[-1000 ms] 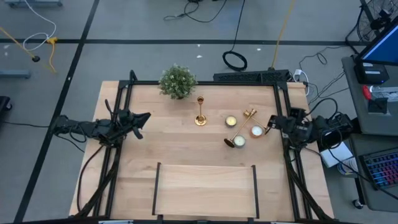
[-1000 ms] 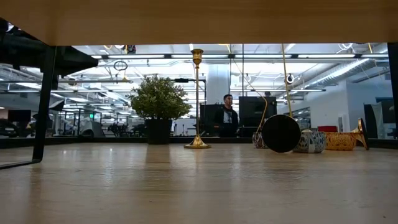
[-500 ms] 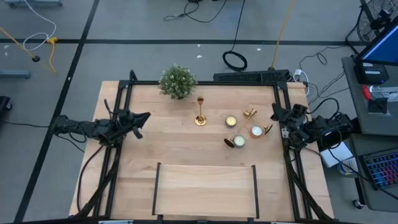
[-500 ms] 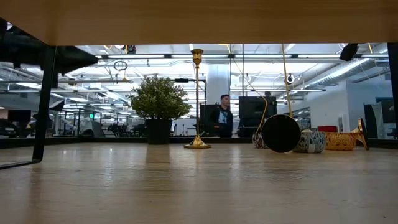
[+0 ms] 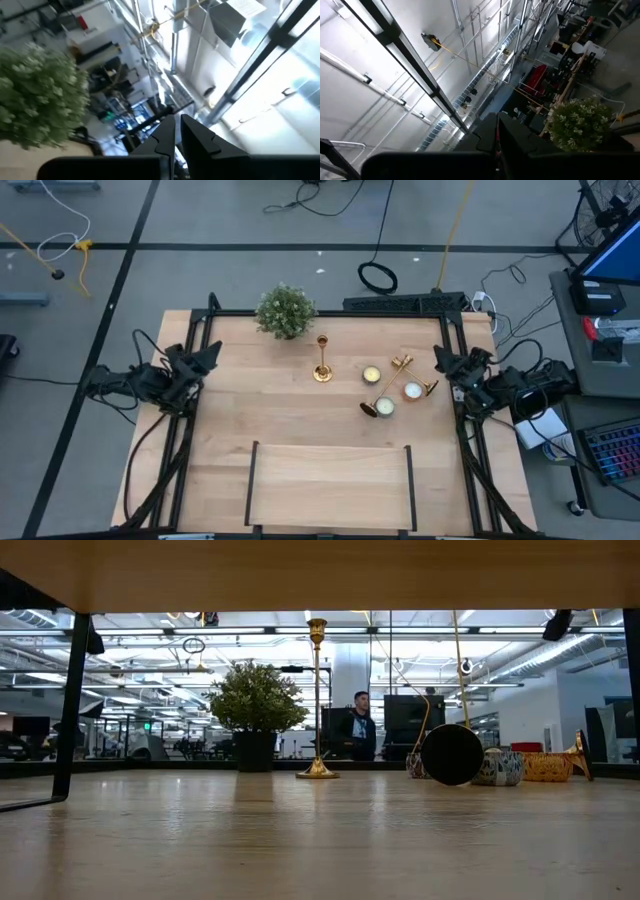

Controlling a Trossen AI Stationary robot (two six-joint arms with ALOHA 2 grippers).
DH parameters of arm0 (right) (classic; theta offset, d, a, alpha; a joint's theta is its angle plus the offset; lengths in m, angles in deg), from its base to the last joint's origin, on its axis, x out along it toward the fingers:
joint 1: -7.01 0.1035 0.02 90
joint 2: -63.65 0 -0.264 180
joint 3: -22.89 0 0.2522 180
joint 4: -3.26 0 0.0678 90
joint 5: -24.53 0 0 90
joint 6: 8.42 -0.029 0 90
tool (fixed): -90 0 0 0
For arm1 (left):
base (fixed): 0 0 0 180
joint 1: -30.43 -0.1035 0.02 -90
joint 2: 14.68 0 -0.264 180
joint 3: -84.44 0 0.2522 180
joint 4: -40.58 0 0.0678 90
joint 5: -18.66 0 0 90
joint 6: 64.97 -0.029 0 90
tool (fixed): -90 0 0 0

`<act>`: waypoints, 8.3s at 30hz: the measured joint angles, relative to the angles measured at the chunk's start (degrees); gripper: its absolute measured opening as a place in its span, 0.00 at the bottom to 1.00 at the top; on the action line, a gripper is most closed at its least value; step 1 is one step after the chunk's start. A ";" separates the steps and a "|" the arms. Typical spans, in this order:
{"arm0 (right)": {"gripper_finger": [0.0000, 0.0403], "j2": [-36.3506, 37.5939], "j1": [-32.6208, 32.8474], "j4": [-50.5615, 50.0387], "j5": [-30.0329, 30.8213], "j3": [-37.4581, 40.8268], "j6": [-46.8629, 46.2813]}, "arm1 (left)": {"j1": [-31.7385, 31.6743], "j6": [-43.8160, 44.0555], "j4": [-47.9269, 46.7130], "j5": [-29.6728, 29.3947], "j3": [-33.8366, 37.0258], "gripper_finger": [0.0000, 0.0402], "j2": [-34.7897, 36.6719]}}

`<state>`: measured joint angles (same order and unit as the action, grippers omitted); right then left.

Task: Pick & Place candle stick holders
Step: Put the left gold candle holder on the shelf

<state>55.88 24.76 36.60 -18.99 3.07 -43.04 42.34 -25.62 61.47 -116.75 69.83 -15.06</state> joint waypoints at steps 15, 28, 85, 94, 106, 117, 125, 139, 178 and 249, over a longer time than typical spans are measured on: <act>0.31 -22.26 -3.07 4.95 -1.75 -16.12 5.63 | -1.69 2.00 13.14 -0.65 -0.36 0.08 0.00; 0.34 -27.70 -6.11 4.87 -1.90 -17.75 2.32 | -3.74 -8.49 11.15 20.16 -18.97 0.08 -15.31; 0.74 -54.54 -12.57 -45.30 -24.21 -35.89 3.93 | -11.22 -3.95 -87.79 28.75 -57.42 0.69 -67.56; 0.73 -66.25 -17.03 -36.38 -22.48 -35.89 8.64 | -8.15 3.41 -86.36 33.43 -49.83 0.68 -67.89; 0.73 -80.03 -24.85 -28.24 -31.66 -44.04 15.21 | -4.60 6.66 -80.87 33.49 -49.70 0.68 -67.87; 0.73 -87.60 -26.40 -28.45 -31.65 -50.23 18.93 | -2.76 7.71 -80.76 33.41 -49.70 0.68 -67.85; 0.73 -90.64 -26.78 -28.69 -31.73 -52.61 18.83 | -2.67 7.49 -80.77 33.38 -49.68 0.68 -67.87; 0.49 -90.64 -28.54 -27.63 -31.65 -52.61 13.84 | -2.64 5.83 -80.83 33.34 -49.68 0.68 -67.87; 0.03 -76.29 -28.90 -32.55 -34.89 -52.50 14.44 | -2.64 5.61 -80.89 31.57 -49.68 0.68 -67.87; 0.04 -70.42 33.39 -60.94 -4.68 -72.24 12.30 | 9.80 26.70 -45.39 19.53 -49.68 0.68 -67.87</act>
<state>-14.54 58.15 -24.33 -23.67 -69.17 -30.74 52.13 1.08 16.08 -97.22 20.15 -82.93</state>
